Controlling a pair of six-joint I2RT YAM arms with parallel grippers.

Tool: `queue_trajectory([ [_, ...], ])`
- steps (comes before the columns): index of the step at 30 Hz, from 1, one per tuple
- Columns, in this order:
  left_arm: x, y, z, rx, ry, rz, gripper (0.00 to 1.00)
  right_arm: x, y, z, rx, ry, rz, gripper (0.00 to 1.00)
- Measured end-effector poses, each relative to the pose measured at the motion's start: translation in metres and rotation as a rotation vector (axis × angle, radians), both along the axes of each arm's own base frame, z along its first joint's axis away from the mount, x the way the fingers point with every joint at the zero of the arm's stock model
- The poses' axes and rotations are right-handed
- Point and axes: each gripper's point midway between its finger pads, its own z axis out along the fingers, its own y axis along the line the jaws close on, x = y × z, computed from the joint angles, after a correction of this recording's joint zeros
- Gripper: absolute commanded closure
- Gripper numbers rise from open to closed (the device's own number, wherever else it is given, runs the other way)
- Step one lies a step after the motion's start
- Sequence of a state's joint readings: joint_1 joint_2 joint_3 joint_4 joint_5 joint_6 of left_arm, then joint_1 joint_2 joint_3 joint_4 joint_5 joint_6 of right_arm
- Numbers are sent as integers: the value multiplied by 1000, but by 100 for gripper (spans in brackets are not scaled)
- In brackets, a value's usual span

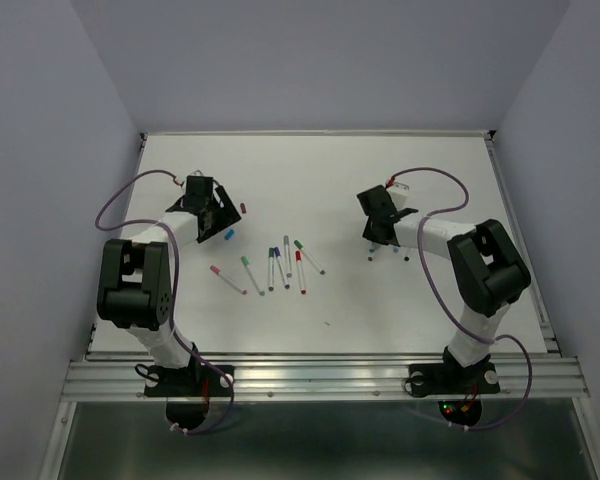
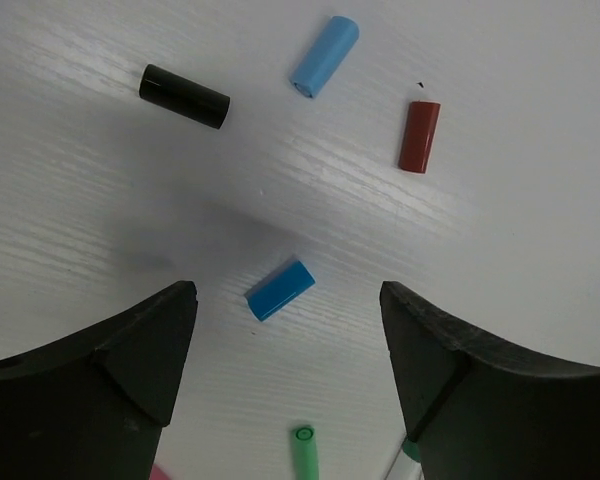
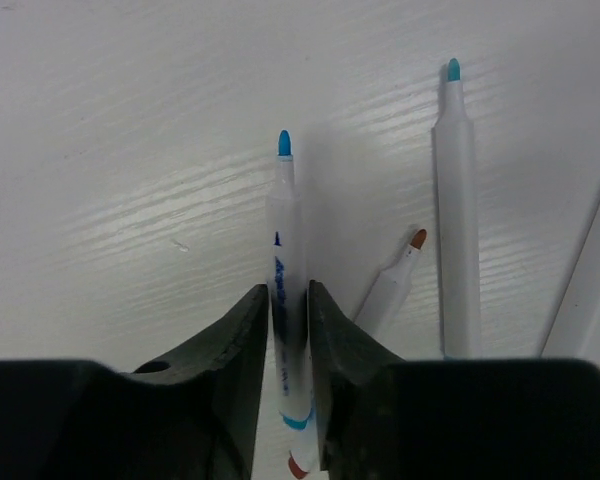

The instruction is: Open the pen caps

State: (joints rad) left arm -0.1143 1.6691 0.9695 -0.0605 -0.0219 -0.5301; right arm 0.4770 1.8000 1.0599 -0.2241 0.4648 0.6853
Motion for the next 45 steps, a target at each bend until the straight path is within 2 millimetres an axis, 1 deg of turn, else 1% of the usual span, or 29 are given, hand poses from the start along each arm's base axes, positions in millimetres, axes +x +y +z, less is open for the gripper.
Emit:
queue_trajectory([
  [1, -1, 0, 2, -1, -2, -1, 6, 0, 0, -1, -2, 6, -3, 60],
  [2, -1, 0, 6, -3, -9, 0, 1, 0, -1, -2, -4, 11, -6, 54],
  [3, -1, 0, 10, -3, -17, -2, 1, 0, -1, -2, -6, 15, -7, 50],
  [4, -1, 0, 19, -6, -36, -3, 1, 0, -1, -1, -5, 15, -10, 48],
  [5, 0, -1, 28, -9, -58, -4, 1, 2, 0, 2, -5, 12, -8, 47],
  [6, 1, -1, 41, -14, -93, -5, 1, 3, 1, 3, -4, 10, -8, 46],
  [8, 1, -1, 62, -21, -148, -6, 1, 7, 3, 8, -5, 2, 5, 41],
  [9, 1, -1, 82, -27, -198, -7, 1, 7, 3, 9, -9, 0, 14, 37],
  [10, 0, -1, 94, -31, -229, -7, 1, 8, 4, 12, -13, -3, 29, 33],
  [11, -1, -1, 102, -33, -251, -8, 1, 8, 5, 16, -18, -6, 56, 24],
  [12, -2, -1, 115, -37, -285, -9, 1, 8, 7, 20, -17, -8, 75, 18],
  [13, -3, -1, 121, -40, -299, -9, 1, 7, 12, 26, -9, -8, 130, 4],
  [14, -5, -1, 130, -43, -322, -10, 1, 7, 13, 30, -4, -13, 145, 4],
  [15, -6, -1, 136, -45, -339, -10, 1, 7, 18, 38, 6, -25, 198, 0],
  [16, -8, -1, 139, -47, -350, -11, 1, 4, 28, 47, 26, -40, 293, 0],
  [17, -12, -1, 142, -49, -358, -12, 1, 0, 34, 55, 43, -55, 360, 0],
  [19, -17, -1, 142, -49, -362, -12, 1, -13, 52, 69, 92, -84, 531, 0],
  [20, -18, 0, 141, -49, -361, -12, 1, -17, 58, 72, 103, -90, 580, 0],
  [21, -19, 0, 140, -49, -356, -12, 1, -26, 70, 78, 123, -100, 680, 0],
  [23, -20, 0, 139, -49, -353, -11, 1, -33, 84, 80, 132, -106, 779, 0],
  [25, -20, 0, 139, -49, -350, -12, 1, -43, 96, 76, 115, -94, 878, 0],
  [27, -20, 0, 139, -49, -349, -12, 1, -53, 112, 65, 75, -62, 977, 0],
  [29, -21, 0, 138, -49, -347, -12, 1, -60, 129, 55, 44, -34, 1047, 0],
  [32, -21, 0, 138, -48, -344, -11, 1, -67, 146, 40, -5, 9, 1118, 0],
  [36, -21, 0, 137, -48, -343, -11, 1, -71, 158, 26, -65, 52, 1167, 0],
  [39, -21, 0, 137, -48, -343, -11, 1, -68, 163, 18, -118, 75, 1169, 0],
  [45, -21, 0, 137, -48, -343, -11, 1, -63, 159, 4, -172, 115, 1140, 0],
])
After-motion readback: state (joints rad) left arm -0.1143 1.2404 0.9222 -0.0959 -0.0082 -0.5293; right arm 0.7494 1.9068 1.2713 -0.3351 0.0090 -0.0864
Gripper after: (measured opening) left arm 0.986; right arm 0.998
